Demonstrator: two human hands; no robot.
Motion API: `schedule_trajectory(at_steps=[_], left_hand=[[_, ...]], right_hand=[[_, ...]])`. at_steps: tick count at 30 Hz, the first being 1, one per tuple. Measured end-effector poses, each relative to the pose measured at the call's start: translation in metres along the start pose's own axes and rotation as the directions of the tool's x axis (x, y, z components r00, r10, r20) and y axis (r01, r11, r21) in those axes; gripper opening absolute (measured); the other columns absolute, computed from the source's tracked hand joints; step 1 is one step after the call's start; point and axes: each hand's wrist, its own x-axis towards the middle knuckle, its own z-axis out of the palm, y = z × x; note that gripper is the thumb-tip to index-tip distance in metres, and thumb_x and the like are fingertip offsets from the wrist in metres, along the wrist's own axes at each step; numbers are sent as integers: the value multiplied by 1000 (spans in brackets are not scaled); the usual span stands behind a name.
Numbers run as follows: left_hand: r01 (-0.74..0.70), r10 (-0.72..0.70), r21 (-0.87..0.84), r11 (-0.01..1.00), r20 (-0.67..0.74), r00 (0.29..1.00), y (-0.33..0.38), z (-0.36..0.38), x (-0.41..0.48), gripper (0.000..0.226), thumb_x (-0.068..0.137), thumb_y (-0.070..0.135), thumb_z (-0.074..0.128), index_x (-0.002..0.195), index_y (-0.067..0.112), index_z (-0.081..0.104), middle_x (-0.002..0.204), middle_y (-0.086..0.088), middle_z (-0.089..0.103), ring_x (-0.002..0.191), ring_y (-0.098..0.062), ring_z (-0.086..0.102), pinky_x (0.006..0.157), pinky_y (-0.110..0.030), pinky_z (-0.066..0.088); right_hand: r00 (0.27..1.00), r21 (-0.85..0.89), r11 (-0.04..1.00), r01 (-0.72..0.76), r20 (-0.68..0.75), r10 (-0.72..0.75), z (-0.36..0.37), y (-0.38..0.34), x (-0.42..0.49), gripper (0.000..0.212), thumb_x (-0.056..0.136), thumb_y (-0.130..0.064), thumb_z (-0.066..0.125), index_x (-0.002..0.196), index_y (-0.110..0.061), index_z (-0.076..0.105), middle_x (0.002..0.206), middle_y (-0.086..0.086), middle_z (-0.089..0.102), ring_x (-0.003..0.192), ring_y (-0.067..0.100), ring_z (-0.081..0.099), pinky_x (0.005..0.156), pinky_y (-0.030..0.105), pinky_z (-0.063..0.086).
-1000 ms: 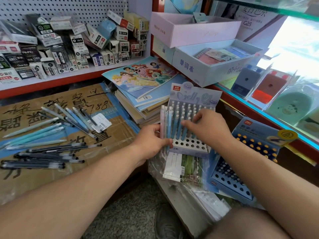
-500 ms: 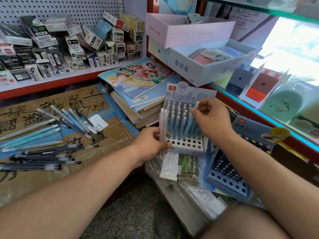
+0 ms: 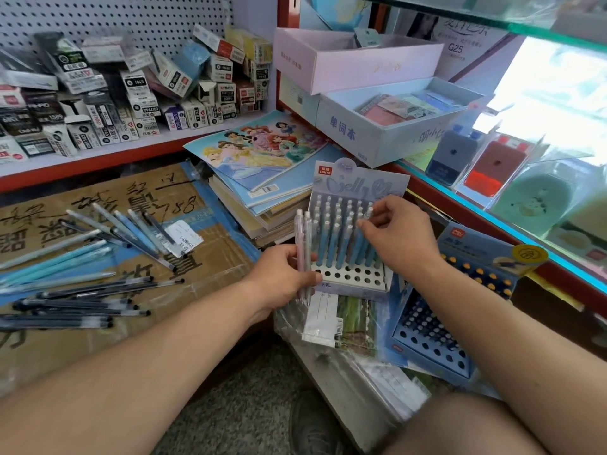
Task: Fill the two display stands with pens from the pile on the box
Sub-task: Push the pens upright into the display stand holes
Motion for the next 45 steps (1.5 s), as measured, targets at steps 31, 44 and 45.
schedule_trajectory(at_steps=[31,44,45], left_hand=[[-97,93,30,995,114,989,4,13,0,31,84,4,80,112,13,70,89,-9,68,76,-17,66,73,-28,57],[-106,102,-21,994,-148,984,2,-3,6,30,80,2,84,102,10,65,95,-12,72,79,-16,70,56,-19,53],[-109,105,-19,994,-149,983,2,-3,6,30,80,2,84,102,10,66,95,-11,72,80,-17,70,57,-20,54]], right_hand=[[959,231,969,-90,284,21,1,-35,-17,14,96,-28,70,102,-15,70,79,4,74,73,22,73,65,31,63],[998,-33,999,-33,56,35,-15,4,5,8,95,-33,70,98,-25,71,90,-8,69,85,8,65,73,27,53],[998,-34,999,-34,57,35,-15,4,5,9,95,-33,70,98,-24,71,90,-8,69,85,7,65,73,27,53]])
